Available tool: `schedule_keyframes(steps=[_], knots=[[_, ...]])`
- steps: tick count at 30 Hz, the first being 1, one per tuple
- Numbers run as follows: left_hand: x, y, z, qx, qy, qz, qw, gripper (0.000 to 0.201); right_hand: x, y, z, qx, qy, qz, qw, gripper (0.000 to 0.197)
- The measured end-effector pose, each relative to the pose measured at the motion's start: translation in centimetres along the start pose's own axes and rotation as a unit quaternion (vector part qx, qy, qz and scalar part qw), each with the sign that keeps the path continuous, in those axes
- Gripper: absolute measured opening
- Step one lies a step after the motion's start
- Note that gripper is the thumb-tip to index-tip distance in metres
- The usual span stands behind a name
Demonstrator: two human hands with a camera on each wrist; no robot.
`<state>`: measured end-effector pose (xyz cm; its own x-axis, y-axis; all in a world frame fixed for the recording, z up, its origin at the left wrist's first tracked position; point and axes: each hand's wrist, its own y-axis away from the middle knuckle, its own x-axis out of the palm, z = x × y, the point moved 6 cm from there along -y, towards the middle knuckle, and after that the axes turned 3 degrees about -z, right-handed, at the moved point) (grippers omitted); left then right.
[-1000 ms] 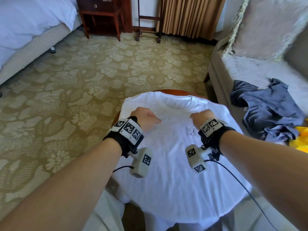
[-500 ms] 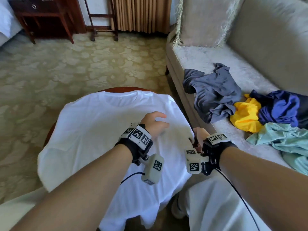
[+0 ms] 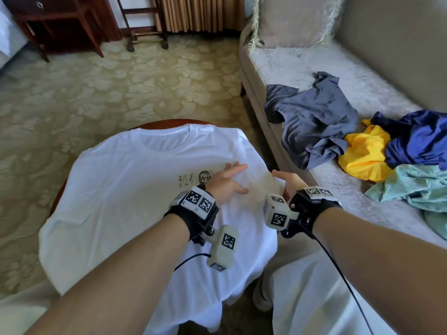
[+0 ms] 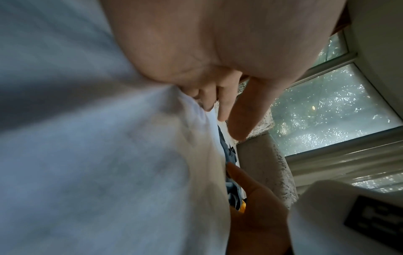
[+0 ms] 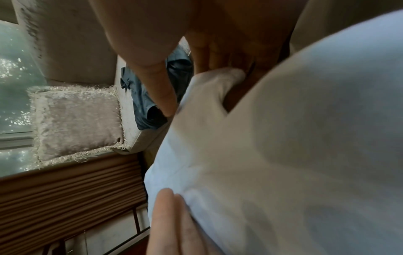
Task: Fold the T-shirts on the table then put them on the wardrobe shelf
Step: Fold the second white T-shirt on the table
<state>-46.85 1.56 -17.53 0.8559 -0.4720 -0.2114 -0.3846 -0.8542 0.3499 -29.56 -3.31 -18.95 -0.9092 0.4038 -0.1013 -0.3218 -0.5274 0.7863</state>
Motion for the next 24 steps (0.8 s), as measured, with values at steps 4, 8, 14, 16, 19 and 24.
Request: schedule_keyframes(steps=[4,8,14,16,19,24], knots=[[-0.3,0.0,-0.3,-0.002,0.034,0.001,0.999,0.068,0.6,-0.5,2.0,-0.061,0.016,-0.008,0.998,0.027],[-1.1,0.2,-0.8,-0.014,0.115,-0.024,0.993,0.062,1.1,-0.4,3.9,-0.07,0.02,-0.026,0.997,0.029],[-3.2,0.5,-1.1,-0.026,0.181,-0.057,0.981,0.051,1.4,3.5,7.2,-0.248,0.02,-0.119,0.961,0.011],[-3.9,0.9,-1.3,-0.04,0.216,-0.065,0.973,0.051,2.8,4.9,7.8,-0.296,0.071,-0.125,0.944,0.014],[-4.8,1.0,-1.1,-0.064,0.279,-0.075,0.955,0.052,5.4,6.4,8.5,-0.374,0.188,-0.12,0.9,0.019],[-6.5,1.4,-0.6,-0.1,0.373,-0.1,0.917,0.052,10.7,7.3,7.0,-0.4,0.395,-0.039,0.826,0.031]])
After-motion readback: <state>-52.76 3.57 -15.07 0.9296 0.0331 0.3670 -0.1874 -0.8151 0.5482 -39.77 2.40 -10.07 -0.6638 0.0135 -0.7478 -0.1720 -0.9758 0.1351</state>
